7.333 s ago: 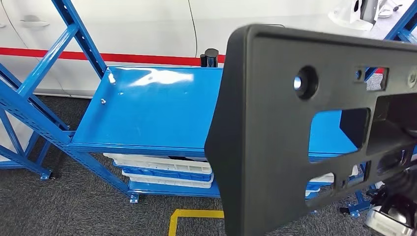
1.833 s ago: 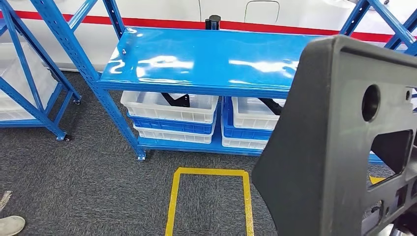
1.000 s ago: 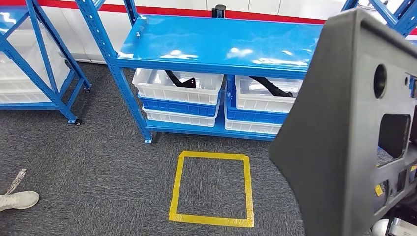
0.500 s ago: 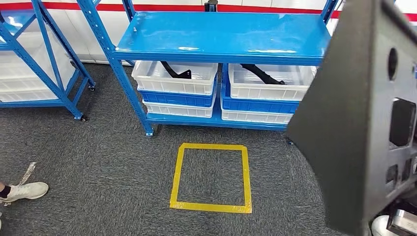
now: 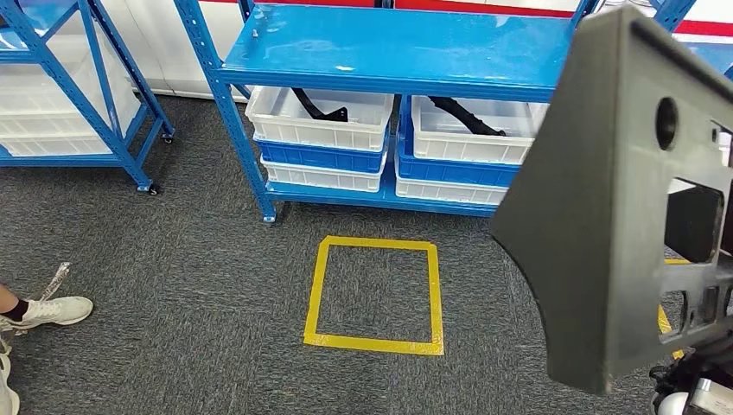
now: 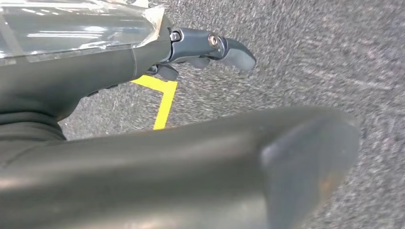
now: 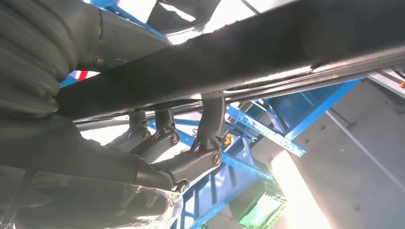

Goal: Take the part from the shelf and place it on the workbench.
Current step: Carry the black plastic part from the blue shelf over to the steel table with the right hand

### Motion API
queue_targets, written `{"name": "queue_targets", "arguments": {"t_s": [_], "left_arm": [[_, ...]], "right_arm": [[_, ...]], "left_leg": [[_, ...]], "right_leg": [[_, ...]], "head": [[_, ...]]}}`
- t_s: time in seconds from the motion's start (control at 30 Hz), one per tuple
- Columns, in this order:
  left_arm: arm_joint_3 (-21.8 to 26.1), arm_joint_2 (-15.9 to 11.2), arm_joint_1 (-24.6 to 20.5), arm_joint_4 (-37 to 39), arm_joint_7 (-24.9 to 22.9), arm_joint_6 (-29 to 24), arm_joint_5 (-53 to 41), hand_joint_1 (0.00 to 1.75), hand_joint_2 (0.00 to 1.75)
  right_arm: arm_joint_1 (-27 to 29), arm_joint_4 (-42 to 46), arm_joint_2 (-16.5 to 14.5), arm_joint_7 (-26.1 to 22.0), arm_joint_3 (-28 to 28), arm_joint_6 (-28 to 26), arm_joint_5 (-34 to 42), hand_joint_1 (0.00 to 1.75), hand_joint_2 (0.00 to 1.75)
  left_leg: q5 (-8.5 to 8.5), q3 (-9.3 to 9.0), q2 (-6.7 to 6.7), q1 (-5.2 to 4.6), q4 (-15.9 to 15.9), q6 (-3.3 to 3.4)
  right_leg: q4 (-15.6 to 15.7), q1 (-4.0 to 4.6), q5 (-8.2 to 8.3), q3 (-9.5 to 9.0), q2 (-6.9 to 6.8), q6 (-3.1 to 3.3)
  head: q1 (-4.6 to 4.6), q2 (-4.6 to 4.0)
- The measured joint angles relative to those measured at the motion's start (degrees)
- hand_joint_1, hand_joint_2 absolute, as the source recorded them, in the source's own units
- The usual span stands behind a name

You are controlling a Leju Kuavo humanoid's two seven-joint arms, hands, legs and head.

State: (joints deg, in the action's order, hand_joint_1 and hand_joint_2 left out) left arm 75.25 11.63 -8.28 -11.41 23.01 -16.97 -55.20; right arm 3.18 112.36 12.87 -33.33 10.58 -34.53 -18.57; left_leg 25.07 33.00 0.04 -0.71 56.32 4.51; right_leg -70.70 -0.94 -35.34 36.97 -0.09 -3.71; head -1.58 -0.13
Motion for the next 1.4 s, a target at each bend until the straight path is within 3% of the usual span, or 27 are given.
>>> {"name": "queue_targets", "arguments": {"t_s": [0.07, 0.1, 0.17, 0.23, 0.27, 0.33, 0.37, 0.4, 0.43, 0.5, 0.53, 0.6, 0.63, 0.67, 0.73, 0.77, 0.87, 0.93, 1.0, 1.03, 1.07, 1.1, 1.17, 1.23, 1.3, 1.37, 1.4], "left_arm": [[-0.33, 0.02, -0.01, 0.0, -0.09, 0.15, -0.33, 0.0, 0.0], [-0.44, 0.01, -0.04, 0.0, -0.17, 0.17, -0.45, 0.0, 0.0], [-0.58, -0.05, -0.14, -0.02, -0.34, 0.21, -0.55, 0.0, 0.0], [-0.75, -0.11, -0.25, -0.05, -0.45, 0.22, -0.56, 0.0, 0.0], [-0.85, -0.1, -0.27, -0.07, -0.48, 0.23, -0.56, 0.0, 0.0], [-0.99, -0.11, -0.21, -0.07, -0.52, 0.22, -0.55, 0.0, 0.0], [-1.05, -0.13, -0.18, -0.07, -0.54, 0.22, -0.55, 0.0, 0.0], [-1.11, -0.14, -0.15, -0.07, -0.56, 0.21, -0.54, 0.0, 0.0], [-1.17, -0.15, -0.15, -0.07, -0.58, 0.21, -0.52, 0.0, 0.0], [-1.29, -0.15, -0.18, -0.07, -0.62, 0.21, -0.5, 0.0, 0.0], [-1.33, -0.15, -0.19, -0.07, -0.63, 0.21, -0.49, 0.0, 0.0], [-1.35, -0.14, -0.22, -0.07, -0.57, 0.21, -0.49, 0.0, 0.0], [-1.35, -0.14, -0.27, -0.07, -0.51, 0.21, -0.48, 0.0, 0.0], [-1.36, -0.13, -0.37, -0.07, -0.43, 0.21, -0.47, 0.0, 0.0], [-1.38, -0.11, -0.65, -0.07, -0.27, 0.2, -0.46, 0.0, 0.0], [-1.39, -0.1, -0.77, -0.07, -0.19, 0.19, -0.44, 0.0, 0.0], [-1.38, -0.09, -0.72, -0.07, -0.04, 0.2, -0.14, 0.0, 0.0], [-1.37, -0.14, -0.64, -0.08, -0.04, 0.19, -0.01, 0.0, 0.0], [-1.37, -0.17, -0.63, -0.09, -0.05, 0.2, -0.02, 0.0, 0.0], [-1.37, -0.16, -0.6, -0.09, -0.07, 0.21, -0.02, 0.0, 0.0], [-1.37, -0.15, -0.56, -0.09, -0.1, 0.22, -0.03, 0.0, 0.0], [-1.37, -0.15, -0.53, -0.09, -0.13, 0.23, -0.03, 0.0, 0.0], [-1.37, -0.15, -0.5, -0.09, -0.16, 0.23, -0.03, 0.0, 0.0], [-1.37, -0.16, -0.53, -0.09, -0.16, 0.22, -0.03, 0.0, 0.0], [-1.37, -0.15, -0.52, -0.09, -0.15, 0.21, -0.03, 0.0, 0.0], [-1.37, -0.15, -0.51, -0.09, -0.11, 0.21, -0.02, 0.0, 0.0], [-1.37, -0.14, -0.52, -0.09, -0.07, 0.21, -0.01, 0.0, 0.0]], "right_arm": [[1.21, 0.36, -0.06, -0.42, 0.51, -0.35, 0.13, 1.75, 1.75], [1.74, 0.65, -0.08, -0.61, 0.75, -0.5, 0.15, 1.75, 1.75], [2.46, 1.29, -0.14, -0.91, 1.1, -0.66, 0.22, 1.75, 1.75], [3.02, 1.86, -0.22, -1.14, 1.26, -0.76, 0.39, 1.75, 1.75], [3.23, 2.06, -0.26, -1.24, 1.34, -0.8, 0.47, 1.75, 1.75], [3.56, 2.32, -0.37, -1.34, 1.44, -0.86, 0.55, 1.75, 1.75], [3.63, 2.43, -0.43, -1.35, 1.45, -0.87, 0.58, 1.75, 1.75], [3.69, 2.51, -0.49, -1.36, 1.44, -0.88, 0.62, 1.75, 1.75], [3.74, 2.61, -0.54, -1.36, 1.45, -0.88, 0.64, 1.75, 1.75], [3.85, 2.74, -0.65, -1.36, 1.45, -0.88, 0.64, 1.75, 1.75], [3.89, 2.78, -0.73, -1.36, 1.45, -0.88, 0.62, 1.75, 1.75], [3.92, 2.79, -0.89, -1.36, 1.44, -0.9, 0.6, 1.75, 1.75], [3.92, 2.79, -0.96, -1.38, 1.45, -0.92, 0.6, 1.75, 1.75], [3.95, 2.82, -1.0, -1.41, 1.45, -0.96, 0.57, 1.75, 1.75], [3.93, 2.95, -1.08, -1.56, 1.47, -1.07, 0.52, 1.75, 1.75], [3.9, 3.02, -1.11, -1.63, 1.46, -1.1, 0.49, 1.75, 1.75], [3.89, 3.03, -1.23, -1.73, 1.43, -1.11, 0.37, 1.75, 1.75], [3.86, 2.98, -1.24, -1.7, 1.44, -1.03, 0.34, 1.75, 1.75], [3.74, 2.92, -1.22, -1.62, 1.44, -0.89, 0.39, 1.75, 1.75], [3.7, 2.86, -1.22, -1.57, 1.44, -0.82, 0.43, 1.75, 1.75], [3.67, 2.78, -1.21, -1.49, 1.44, -0.77, 0.48, 1.75, 1.75], [3.59, 2.7, -1.2, -1.41, 1.44, -0.72, 0.56, 1.75, 1.75], [3.26, 2.61, -1.13, -1.3, 1.44, -0.67, 0.69, 1.75, 1.75], [2.89, 2.53, -1.05, -1.29, 1.42, -0.66, 0.76, 1.75, 1.75], [2.76, 2.34, -1.07, -1.29, 1.36, -0.66, 0.76, 1.75, 1.75], [2.54, 2.01, -1.13, -1.29, 1.27, -0.63, 0.59, 1.75, 1.75], [2.26, 1.81, -1.15, -1.28, 1.23, -0.6, 0.36, 1.75, 1.75]], "left_leg": [[-1.23, 1.53, 0.19, 0.16, 0.07, -0.28], [-1.83, 2.34, 0.26, 0.33, 0.16, -0.53], [-3.0, 3.97, 0.33, 0.59, 0.68, -1.26], [-4.13, 4.97, 0.32, 0.59, 1.14, -2.09], [-4.71, 5.2, 0.29, 0.56, 1.18, -2.46], [-5.44, 5.64, 0.13, 0.66, 1.06, -3.18], [-4.35, 6.1, 0.04, 0.78, 1.62, -3.51], [-2.15, 6.65, -0.04, 0.88, 2.98, -3.81], [1.32, 7.29, -0.09, 1.02, 5.73, -4.06], [7.15, 8.21, -0.15, 1.22, 13.16, -4.51], [8.04, 8.22, -0.17, 1.33, 16.49, -4.68], [5.64, 6.03, -0.17, 1.6, 17.95, -4.83], [4.17, 3.5, -0.17, 1.75, 15.71, -4.83], [3.91, 0.05, -0.22, 1.85, 11.8, -4.78], [5.76, -5.76, -0.4, 1.72, 3.59, -4.41], [6.82, -7.06, -0.48, 1.44, 1.18, -4.06], [6.08, -6.28, -0.25, 0.87, -0.17, -2.29], [4.65, -5.03, 0.13, 0.88, -0.4, -1.22], [3.44, -3.46, 0.37, 0.69, -0.3, -0.85], [2.88, -2.72, 0.45, 0.61, -0.26, -0.85], [2.37, -2.15, 0.5, 0.55, -0.2, -0.9], [1.93, -1.67, 0.52, 0.52, -0.12, -1.02], [1.31, -1.02, 0.52, 0.51, 0.18, -1.41], [0.84, -0.34, 0.51, 0.29, 0.59, -1.98], [0.32, 0.1, 0.52, 0.1, 0.78, -2.54], [0.46, 0.52, 0.4, 0.21, 1.22, -3.02], [1.48, 1.11, 0.28, 0.31, 2.44, -3.3]], "right_leg": [[-2.67, -0.41, 0.5, -0.75, 0.03, -1.43], [-1.07, -0.66, 2.0, -2.42, 0.02, -2.36], [7.01, -1.08, 4.11, -8.14, 0.04, -3.56], [13.93, -0.84, 3.71, -12.3, 0.27, -2.71], [15.29, -0.54, 3.32, -12.88, 0.39, -1.94], [15.05, -0.6, 4.03, -11.61, 0.36, -0.28], [14.9, -0.77, 4.68, -10.87, 0.27, 0.64], [14.91, -0.99, 5.42, -10.06, 0.17, 1.53], [14.89, -1.11, 6.24, -9.17, 0.07, 2.19], [14.81, -0.89, 7.85, -7.52, 0.0, 2.7], [14.7, -0.81, 8.67, -6.59, -0.03, 2.64], [14.28, -0.77, 10.03, -4.59, -0.05, 2.3], [13.97, -0.8, 10.59, -3.64, -0.03, 2.02], [13.63, -0.78, 11.04, -2.85, -0.02, 1.7], [13.06, -0.66, 11.83, -1.9, -0.1, 0.87], [13.03, -0.64, 12.27, -1.66, -0.19, 0.38], [12.79, -0.95, 12.86, -0.79, -0.29, -0.74], [8.6, -1.14, 9.73, 1.22, -0.2, -0.44], [0.95, -1.01, 5.04, 3.65, -0.12, -0.08], [-1.94, -0.95, 3.55, 4.06, -0.1, -0.21], [-2.75, -0.9, 2.9, 3.32, -0.09, -0.52], [-0.99, -0.89, 3.13, 1.25, -0.1, -0.94], [7.61, -0.89, 4.65, -5.08, -0.11, -1.57], [13.93, -0.54, 5.53, -9.0, -0.06, -1.13], [14.71, -0.14, 5.74, -9.25, 0.0, -0.26], [14.64, -0.64, 6.25, -8.82, -0.04, 0.61], [14.69, -0.89, 6.55, -8.63, -0.09, 1.2]], "head": [[-0.02, 0.0], [-0.04, 0.0], [-0.1, 0.0], [-0.03, 0.0], [0.07, 0.0], [0.26, 0.0], [0.36, 0.0], [0.44, 0.0], [0.62, 0.0], [0.92, 0.0], [1.05, 0.0], [1.12, 0.0], [1.17, 0.0], [1.22, 0.0], [1.25, 0.0], [1.26, 0.0], [1.37, 0.0], [1.31, 0.0], [1.16, 0.0], [1.17, 0.0], [1.18, 0.0], [1.17, 0.0], [1.13, 0.0], [1.15, 0.0], [1.2, 0.0], [1.19, 0.0], [1.24, 0.0]]}}
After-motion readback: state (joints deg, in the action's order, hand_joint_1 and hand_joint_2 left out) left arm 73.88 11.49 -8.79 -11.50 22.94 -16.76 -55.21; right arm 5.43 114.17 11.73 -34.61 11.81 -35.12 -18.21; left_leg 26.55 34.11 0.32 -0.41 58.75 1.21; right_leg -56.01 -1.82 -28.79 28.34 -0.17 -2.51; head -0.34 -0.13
